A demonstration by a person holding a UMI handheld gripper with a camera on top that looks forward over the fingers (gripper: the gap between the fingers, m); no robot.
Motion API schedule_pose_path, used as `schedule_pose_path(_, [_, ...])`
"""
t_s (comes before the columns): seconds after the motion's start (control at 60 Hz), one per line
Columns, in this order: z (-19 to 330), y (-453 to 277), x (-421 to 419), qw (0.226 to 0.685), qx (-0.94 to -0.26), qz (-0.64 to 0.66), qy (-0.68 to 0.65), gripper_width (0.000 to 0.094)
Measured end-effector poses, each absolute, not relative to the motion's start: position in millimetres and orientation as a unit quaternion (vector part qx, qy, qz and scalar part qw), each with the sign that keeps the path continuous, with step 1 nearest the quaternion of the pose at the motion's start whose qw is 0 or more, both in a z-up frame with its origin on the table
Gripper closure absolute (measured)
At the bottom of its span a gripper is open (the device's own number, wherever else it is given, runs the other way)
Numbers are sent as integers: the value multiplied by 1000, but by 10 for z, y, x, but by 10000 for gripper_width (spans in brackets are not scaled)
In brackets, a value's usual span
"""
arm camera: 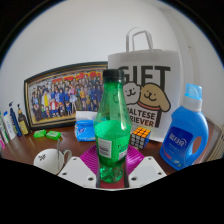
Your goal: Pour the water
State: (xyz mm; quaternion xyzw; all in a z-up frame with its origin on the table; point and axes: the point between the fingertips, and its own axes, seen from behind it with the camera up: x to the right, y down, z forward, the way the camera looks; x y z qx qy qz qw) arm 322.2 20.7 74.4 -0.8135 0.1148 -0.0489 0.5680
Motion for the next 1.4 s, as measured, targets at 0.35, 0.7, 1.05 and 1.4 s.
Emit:
schedule_pose_path(0.35, [646,110,3086,547,-829,-58,95,65])
schedule_pose_path(0.7, [1229,-769,2385,498,-858,-81,102,79])
schedule_pose_path(1.05, [2077,-2212,953,464,-876,-79,109,84])
schedule_pose_path(1.4, [2419,-2807,376,470,-872,-91,102,83])
